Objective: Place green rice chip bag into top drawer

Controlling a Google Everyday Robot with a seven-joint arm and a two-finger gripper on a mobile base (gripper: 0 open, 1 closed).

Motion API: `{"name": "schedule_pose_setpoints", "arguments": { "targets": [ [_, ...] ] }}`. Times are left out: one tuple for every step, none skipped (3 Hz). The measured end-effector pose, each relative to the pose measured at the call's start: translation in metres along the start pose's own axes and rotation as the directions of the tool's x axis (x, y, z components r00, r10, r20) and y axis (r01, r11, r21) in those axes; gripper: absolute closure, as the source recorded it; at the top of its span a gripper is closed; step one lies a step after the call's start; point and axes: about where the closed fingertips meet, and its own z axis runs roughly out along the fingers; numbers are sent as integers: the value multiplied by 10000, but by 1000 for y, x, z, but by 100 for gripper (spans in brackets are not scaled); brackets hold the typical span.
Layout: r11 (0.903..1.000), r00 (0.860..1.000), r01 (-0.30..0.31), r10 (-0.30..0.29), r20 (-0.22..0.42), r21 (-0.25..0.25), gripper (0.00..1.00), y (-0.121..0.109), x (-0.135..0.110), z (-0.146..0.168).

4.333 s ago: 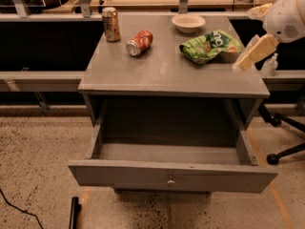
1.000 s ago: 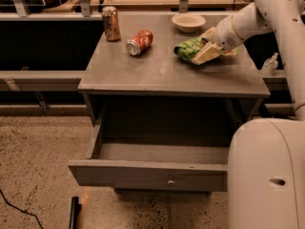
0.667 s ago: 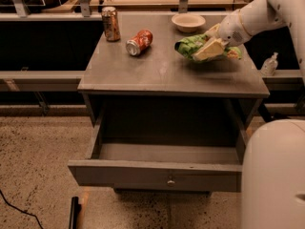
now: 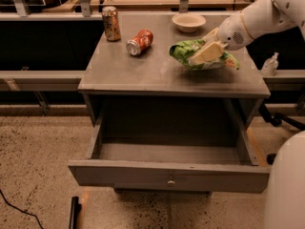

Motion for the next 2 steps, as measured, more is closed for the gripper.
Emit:
{"name": "schedule_pose_setpoints", "arguments": {
  "targets": [
    [10000,10000,25,-25,18,29,100,-1,-1,0],
    [9994,9991,-347,345,227,62,100,7,-4,-2]
  ]
}}
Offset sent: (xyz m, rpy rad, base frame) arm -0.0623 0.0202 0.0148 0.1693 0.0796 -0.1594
